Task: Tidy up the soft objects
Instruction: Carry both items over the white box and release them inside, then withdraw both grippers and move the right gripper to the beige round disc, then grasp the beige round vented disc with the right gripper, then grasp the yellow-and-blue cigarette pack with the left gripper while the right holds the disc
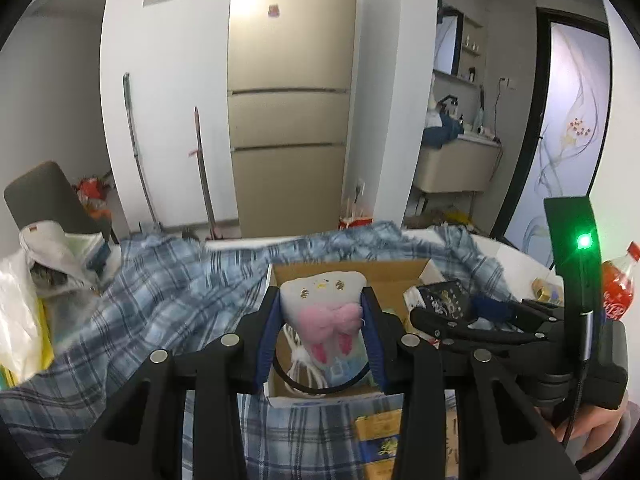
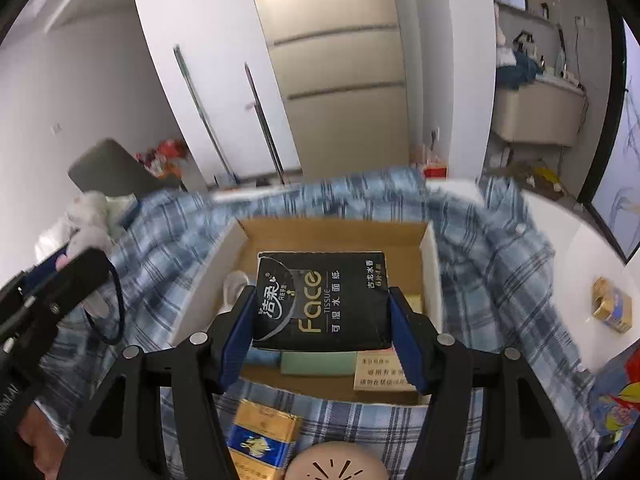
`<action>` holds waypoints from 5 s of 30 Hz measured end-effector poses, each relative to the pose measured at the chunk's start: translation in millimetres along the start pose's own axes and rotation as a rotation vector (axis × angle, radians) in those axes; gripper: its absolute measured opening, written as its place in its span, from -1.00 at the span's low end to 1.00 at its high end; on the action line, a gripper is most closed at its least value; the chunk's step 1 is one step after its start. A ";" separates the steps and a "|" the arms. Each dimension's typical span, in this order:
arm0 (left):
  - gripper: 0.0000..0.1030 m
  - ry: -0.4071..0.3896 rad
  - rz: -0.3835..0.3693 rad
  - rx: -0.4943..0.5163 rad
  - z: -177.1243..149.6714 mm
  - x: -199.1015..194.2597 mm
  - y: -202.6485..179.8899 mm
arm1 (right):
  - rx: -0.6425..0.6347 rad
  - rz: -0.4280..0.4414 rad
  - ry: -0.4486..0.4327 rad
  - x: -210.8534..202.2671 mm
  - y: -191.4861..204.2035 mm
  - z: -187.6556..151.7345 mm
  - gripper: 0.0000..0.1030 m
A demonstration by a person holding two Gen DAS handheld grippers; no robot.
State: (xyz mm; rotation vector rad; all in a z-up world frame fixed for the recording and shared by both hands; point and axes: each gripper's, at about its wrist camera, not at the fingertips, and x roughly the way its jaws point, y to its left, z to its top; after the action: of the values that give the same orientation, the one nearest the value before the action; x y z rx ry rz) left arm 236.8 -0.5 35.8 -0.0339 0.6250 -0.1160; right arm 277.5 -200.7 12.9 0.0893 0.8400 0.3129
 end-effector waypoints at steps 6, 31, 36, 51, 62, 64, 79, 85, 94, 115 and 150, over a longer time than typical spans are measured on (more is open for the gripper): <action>-0.21 0.041 -0.037 -0.049 -16.1 23.4 15.3 | 0.026 0.043 0.112 32.3 -6.2 -15.5 0.21; 0.32 0.092 -0.048 -0.120 -35.7 66.1 36.4 | 0.026 0.066 0.159 60.3 -1.1 -34.6 0.42; 0.32 0.077 -0.049 -0.107 -34.9 61.4 33.9 | 0.011 0.037 0.110 49.3 -1.8 -29.1 0.48; 0.36 -0.078 -0.078 -0.062 -7.2 -9.0 9.3 | -0.003 0.006 -0.035 -20.0 -11.4 -3.1 0.49; 0.71 -0.214 -0.060 0.011 -14.0 -80.9 -20.4 | -0.089 0.009 -0.171 -90.0 -11.9 -28.3 0.59; 0.71 -0.214 -0.078 -0.010 -21.4 -88.7 -19.2 | -0.104 0.008 -0.198 -99.1 -12.4 -35.4 0.66; 1.00 -0.302 -0.088 0.023 -67.3 -90.0 -22.7 | -0.135 -0.024 -0.289 -100.8 -35.4 -80.7 0.90; 1.00 -0.220 -0.081 0.002 -85.3 -58.7 -15.5 | -0.127 -0.055 -0.247 -80.3 -46.8 -87.1 0.91; 1.00 -0.166 -0.072 0.036 -94.6 -37.6 -20.2 | -0.141 -0.052 -0.142 -52.5 -48.0 -95.6 0.91; 1.00 -0.030 -0.023 -0.023 -95.3 -18.5 -10.9 | -0.421 0.064 0.167 -10.0 -0.8 -127.4 0.88; 0.88 0.235 -0.159 0.229 -121.5 19.6 -64.0 | -0.180 -0.069 -0.028 -30.6 -35.4 -101.8 0.51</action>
State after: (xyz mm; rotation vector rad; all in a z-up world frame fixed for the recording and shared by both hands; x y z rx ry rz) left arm 175.2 -65.9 -69.9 0.1533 0.8399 -0.3484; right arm 191.1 -248.3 -40.1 -0.1022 0.7820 0.3206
